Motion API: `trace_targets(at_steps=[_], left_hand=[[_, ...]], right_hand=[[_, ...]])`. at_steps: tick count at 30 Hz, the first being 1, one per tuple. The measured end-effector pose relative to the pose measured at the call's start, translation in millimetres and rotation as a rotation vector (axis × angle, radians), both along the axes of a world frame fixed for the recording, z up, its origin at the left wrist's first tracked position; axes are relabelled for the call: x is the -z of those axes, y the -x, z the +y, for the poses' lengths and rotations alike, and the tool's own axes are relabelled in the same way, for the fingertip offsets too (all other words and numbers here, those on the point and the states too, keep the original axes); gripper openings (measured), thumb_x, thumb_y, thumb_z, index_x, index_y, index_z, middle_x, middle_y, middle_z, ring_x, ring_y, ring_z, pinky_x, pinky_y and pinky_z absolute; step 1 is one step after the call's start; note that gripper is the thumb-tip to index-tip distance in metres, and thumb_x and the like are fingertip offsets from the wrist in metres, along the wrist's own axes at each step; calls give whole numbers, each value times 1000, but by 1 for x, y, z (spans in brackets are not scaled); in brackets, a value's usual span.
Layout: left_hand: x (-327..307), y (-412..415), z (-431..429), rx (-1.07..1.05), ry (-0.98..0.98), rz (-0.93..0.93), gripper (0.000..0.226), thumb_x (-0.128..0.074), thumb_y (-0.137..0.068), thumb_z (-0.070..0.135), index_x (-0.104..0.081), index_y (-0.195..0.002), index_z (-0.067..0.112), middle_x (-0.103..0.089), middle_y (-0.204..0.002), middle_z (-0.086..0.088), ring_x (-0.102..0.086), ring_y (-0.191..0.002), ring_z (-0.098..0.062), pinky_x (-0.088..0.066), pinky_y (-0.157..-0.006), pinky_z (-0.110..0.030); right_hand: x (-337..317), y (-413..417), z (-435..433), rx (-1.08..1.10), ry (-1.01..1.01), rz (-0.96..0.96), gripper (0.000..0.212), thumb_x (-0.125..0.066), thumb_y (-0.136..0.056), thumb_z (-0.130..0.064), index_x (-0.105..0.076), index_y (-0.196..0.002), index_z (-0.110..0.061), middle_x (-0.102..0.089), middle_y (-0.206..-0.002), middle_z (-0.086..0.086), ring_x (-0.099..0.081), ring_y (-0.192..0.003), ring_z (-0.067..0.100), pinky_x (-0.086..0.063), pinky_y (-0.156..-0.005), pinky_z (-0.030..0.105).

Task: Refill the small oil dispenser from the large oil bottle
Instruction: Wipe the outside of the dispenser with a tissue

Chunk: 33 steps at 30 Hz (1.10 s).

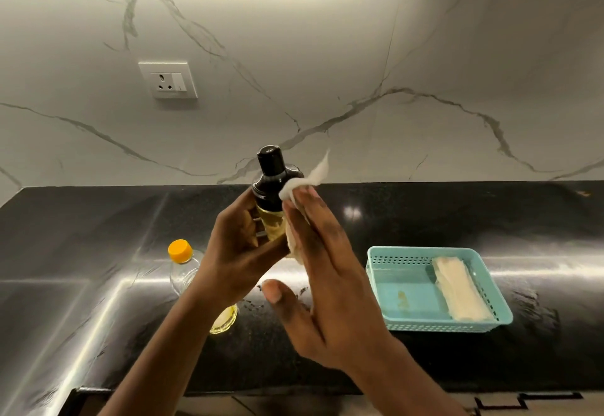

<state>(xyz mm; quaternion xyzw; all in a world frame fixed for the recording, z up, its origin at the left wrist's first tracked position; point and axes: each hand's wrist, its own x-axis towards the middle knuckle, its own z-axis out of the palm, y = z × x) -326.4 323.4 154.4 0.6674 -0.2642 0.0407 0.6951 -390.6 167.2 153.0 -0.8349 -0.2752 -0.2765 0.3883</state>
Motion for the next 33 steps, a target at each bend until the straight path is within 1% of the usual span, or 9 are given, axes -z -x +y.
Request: trace_targets(at_steps=[2, 5, 9, 13, 18, 22, 24, 29, 33], left_hand=[[0, 1, 0, 16, 23, 7, 59, -84, -89, 30, -60, -143, 33, -75, -124, -4, -74, -117, -27, -62, -96, -40], [4, 2, -3, 8, -7, 9, 58, -84, -90, 24, -58, -143, 21, -75, -127, -5, -73, -120, -26, -61, -101, -45], [10, 3, -8, 33, -30, -4, 56, -80, -93, 10, -55, -143, 8, -74, -126, -9, -74, -119, -31, -61, -100, -49], [9, 3, -8, -4, -5, 13, 58, -79, -89, 16, -56, -143, 10, -75, -127, -9, -74, -120, -29, -61, -98, -41], [13, 5, -6, 1, 42, 95, 60, -85, -88, 43, -63, -124, 1, -76, -110, -13, -77, -102, -29, -62, -84, -37], [8, 9, -10, 16, 27, 83, 64, -85, -88, 32, -58, -141, 8, -75, -126, -13, -74, -119, -33, -60, -98, -53], [6, 6, -11, 23, 12, 53, 67, -84, -89, 32, -56, -145, 8, -74, -130, -14, -72, -122, -36, -59, -100, -58], [1, 5, -9, -17, 4, 26, 71, -85, -86, 45, -57, -144, 15, -74, -132, -10, -73, -122, -31, -62, -99, -48], [7, -1, -3, -61, -18, 15, 60, -81, -90, 15, -56, -143, 5, -75, -128, -13, -76, -117, -30, -65, -94, -47]], right_hand=[[3, -3, -2, 39, -4, -96, 64, -58, -105, -29, -38, -157, 1, -31, -171, 16, -29, -160, 27, -35, -125, 33], [2, -12, -9, 123, -16, -211, 54, -66, -101, -10, -48, -151, 1, -44, -163, 12, -45, -152, 24, -40, -121, 28], [-12, -25, -13, 149, -18, -58, 54, -54, -107, -24, -45, -157, -8, -46, -163, 7, -40, -154, 14, -32, -124, 20], [-7, -22, -10, 204, 117, -145, 60, -53, -101, -15, -38, -159, -12, -40, -167, 5, -31, -158, 15, -24, -127, 20], [4, -22, -12, 125, 248, -400, 45, -58, -102, -1, -54, -147, -4, -49, -155, 10, -41, -151, 21, -35, -126, 31], [-7, -28, -15, 140, -61, -133, 46, -52, -104, -10, -54, -150, -10, -52, -156, 3, -47, -149, 13, -40, -122, 26], [-12, -27, -8, 76, -209, 86, 49, -44, -111, -24, -40, -160, -22, -42, -165, -5, -41, -152, 4, -39, -121, 23], [1, -18, 7, -46, -497, 396, 54, -35, -111, -39, -29, -164, -35, -43, -162, -20, -40, -148, -6, -38, -116, 14], [18, -8, 15, -75, -610, 476, 51, -33, -109, -46, -32, -160, -46, -45, -155, -35, -39, -147, -10, -35, -113, 8]])
